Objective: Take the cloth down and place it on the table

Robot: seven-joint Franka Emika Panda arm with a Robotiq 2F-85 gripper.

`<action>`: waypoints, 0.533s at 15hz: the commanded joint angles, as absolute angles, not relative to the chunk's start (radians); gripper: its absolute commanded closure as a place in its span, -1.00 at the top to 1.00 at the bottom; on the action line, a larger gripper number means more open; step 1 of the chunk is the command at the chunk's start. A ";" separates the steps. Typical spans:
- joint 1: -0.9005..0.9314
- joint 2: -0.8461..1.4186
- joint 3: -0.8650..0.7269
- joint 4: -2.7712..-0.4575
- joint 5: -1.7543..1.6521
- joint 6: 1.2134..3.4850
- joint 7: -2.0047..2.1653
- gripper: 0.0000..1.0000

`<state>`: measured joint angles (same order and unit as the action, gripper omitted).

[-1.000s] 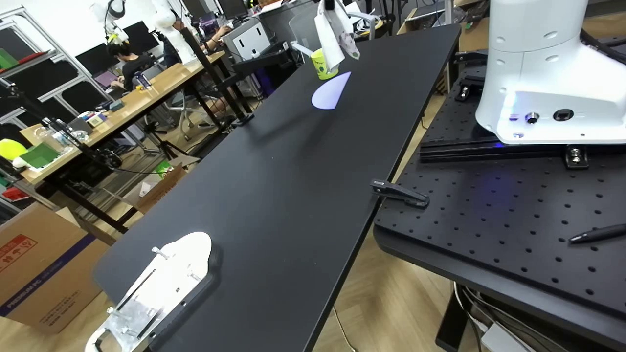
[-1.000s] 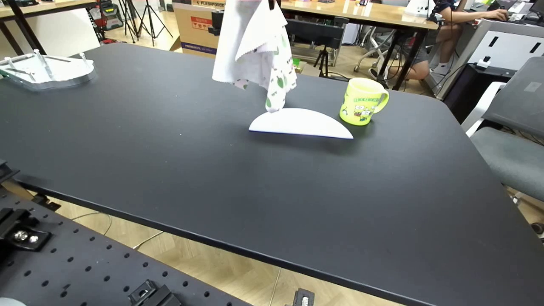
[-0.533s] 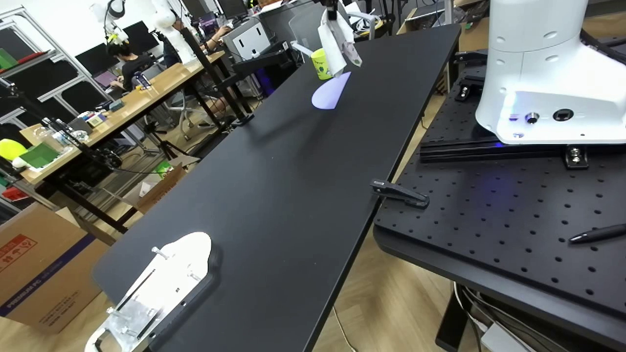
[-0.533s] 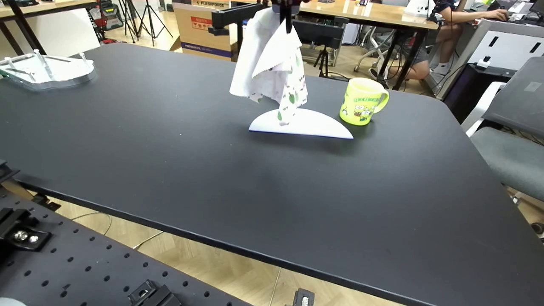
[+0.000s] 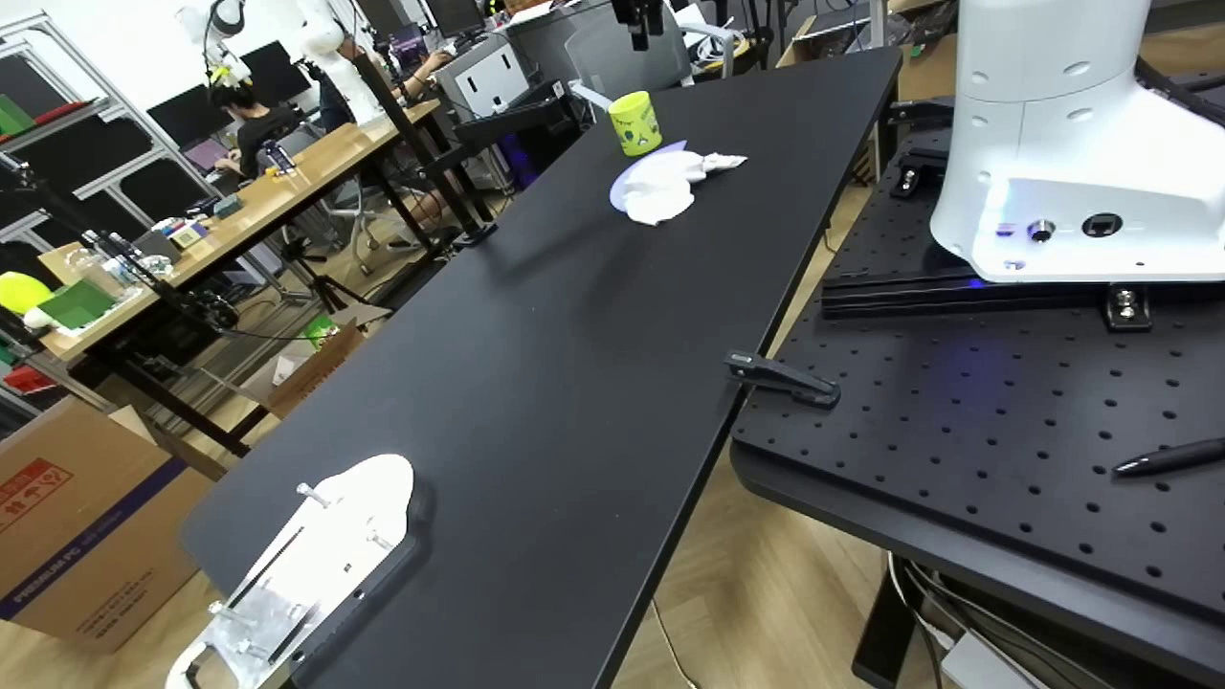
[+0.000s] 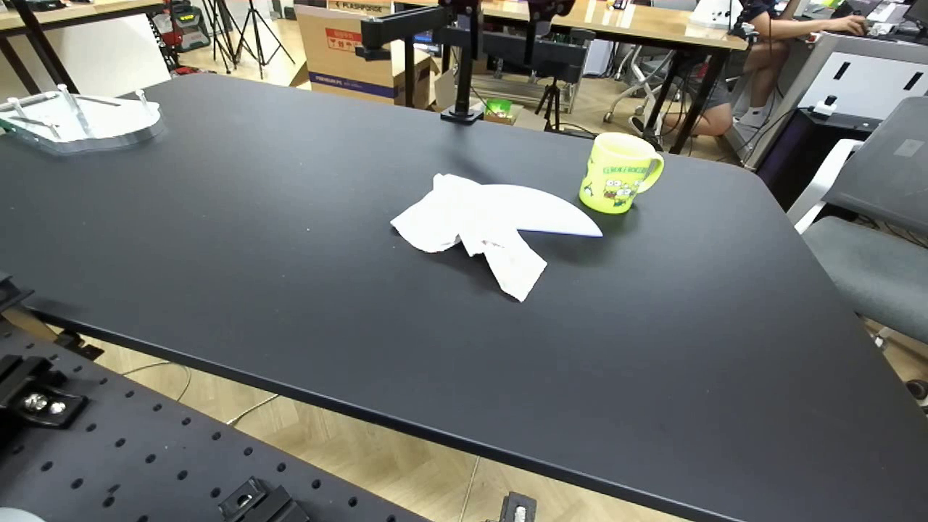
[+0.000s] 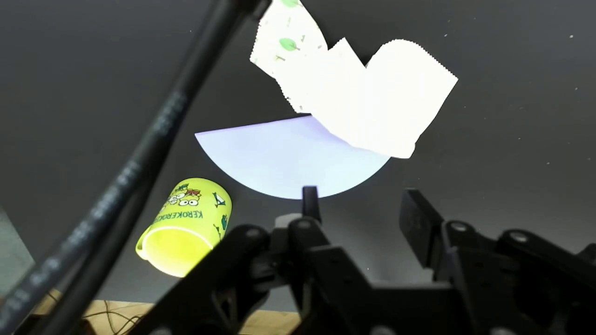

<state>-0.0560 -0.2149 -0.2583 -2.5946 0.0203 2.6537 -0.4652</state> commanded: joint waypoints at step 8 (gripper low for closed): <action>-0.112 -0.260 -0.228 -2.599 0.018 2.540 -0.327 1.00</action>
